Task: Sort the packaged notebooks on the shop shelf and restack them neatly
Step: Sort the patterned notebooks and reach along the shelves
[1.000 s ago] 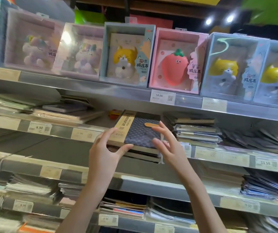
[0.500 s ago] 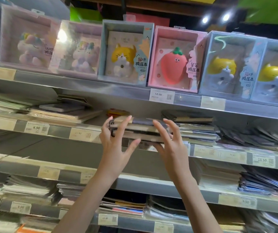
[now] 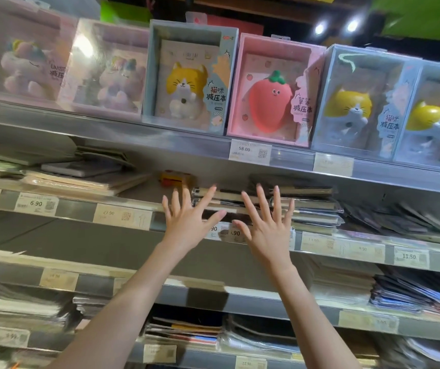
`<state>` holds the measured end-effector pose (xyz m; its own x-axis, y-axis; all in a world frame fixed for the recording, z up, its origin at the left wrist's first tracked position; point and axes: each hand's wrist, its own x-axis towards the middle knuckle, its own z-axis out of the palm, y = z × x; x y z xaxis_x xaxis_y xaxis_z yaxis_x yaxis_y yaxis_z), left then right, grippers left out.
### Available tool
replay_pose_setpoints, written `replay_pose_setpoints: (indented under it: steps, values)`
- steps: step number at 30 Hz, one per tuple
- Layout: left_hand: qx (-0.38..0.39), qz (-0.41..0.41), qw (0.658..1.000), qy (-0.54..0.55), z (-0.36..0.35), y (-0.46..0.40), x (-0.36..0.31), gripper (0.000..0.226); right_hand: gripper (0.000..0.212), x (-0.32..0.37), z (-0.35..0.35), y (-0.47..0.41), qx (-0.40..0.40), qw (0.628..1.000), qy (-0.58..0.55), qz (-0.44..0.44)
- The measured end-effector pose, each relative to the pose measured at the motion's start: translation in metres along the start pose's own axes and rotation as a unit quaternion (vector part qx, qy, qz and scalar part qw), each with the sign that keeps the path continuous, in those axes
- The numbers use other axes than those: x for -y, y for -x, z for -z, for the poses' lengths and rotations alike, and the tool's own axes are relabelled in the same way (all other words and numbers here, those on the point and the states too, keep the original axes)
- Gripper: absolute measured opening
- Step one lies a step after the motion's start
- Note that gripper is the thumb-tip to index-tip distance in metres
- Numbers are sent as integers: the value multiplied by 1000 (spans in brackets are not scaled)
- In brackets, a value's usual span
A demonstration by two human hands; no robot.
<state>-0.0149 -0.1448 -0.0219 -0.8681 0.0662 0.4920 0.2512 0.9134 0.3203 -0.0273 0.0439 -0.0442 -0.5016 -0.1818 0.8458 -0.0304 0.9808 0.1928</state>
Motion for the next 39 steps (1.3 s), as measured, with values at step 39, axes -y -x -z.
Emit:
replay_pose_setpoints:
  steps: [39]
  values:
    - [-82,-27,993,80,-122,162,71,46,54,91,-24,196,203,975,-89,-11]
